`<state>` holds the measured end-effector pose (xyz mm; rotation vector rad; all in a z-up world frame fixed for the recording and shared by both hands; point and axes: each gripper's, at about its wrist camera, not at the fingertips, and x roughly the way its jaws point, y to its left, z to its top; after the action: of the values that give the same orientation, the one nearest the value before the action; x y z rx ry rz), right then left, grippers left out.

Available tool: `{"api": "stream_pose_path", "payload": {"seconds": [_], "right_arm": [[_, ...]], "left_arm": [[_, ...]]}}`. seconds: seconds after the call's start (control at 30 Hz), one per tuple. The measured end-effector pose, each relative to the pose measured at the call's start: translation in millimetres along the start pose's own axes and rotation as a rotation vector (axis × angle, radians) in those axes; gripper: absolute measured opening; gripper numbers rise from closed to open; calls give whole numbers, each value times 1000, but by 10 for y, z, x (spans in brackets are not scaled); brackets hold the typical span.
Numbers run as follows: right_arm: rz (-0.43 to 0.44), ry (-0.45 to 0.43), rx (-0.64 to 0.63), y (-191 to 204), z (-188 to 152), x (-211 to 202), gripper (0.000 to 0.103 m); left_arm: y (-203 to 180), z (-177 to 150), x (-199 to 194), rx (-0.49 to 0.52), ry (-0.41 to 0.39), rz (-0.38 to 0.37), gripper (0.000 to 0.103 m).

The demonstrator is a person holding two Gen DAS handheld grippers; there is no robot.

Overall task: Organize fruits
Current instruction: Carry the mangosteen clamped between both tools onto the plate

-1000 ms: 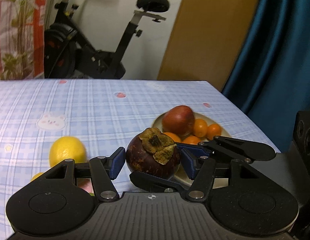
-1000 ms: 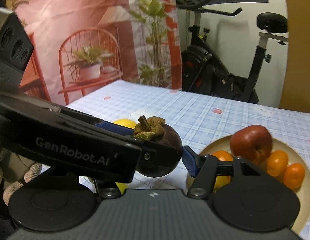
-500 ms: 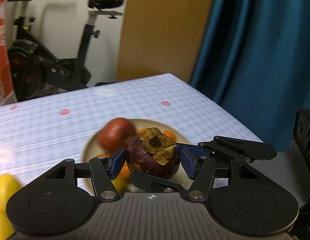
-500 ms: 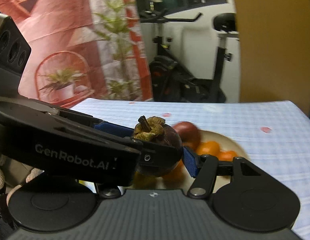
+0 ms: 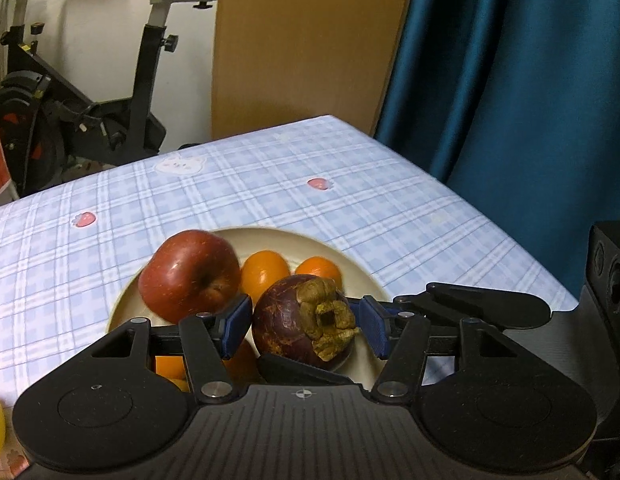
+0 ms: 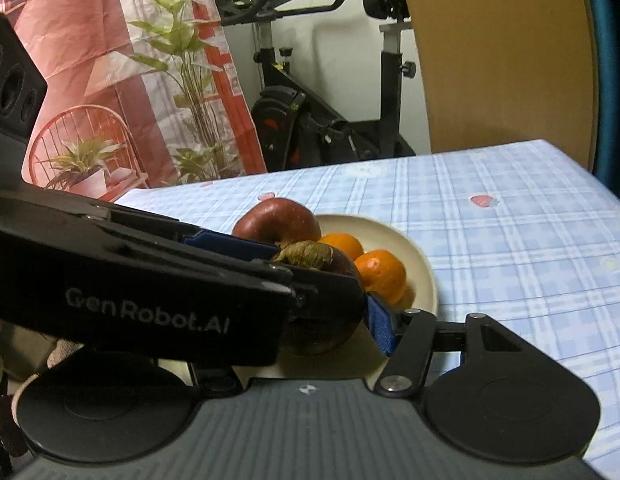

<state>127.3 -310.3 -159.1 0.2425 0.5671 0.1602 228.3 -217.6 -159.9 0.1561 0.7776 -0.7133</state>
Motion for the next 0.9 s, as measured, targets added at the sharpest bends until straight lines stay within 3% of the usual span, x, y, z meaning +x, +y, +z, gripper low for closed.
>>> {"api": "stream_pose_path", "payload": {"seconds": [0.47, 0.9], "right_arm": [[13, 26, -10, 49, 119, 246, 62], [-15, -5, -14, 112, 111, 128, 66]], "left_arm": [[161, 47, -41, -43, -21, 38, 59], [100, 38, -95, -15, -31, 74, 62]]}}
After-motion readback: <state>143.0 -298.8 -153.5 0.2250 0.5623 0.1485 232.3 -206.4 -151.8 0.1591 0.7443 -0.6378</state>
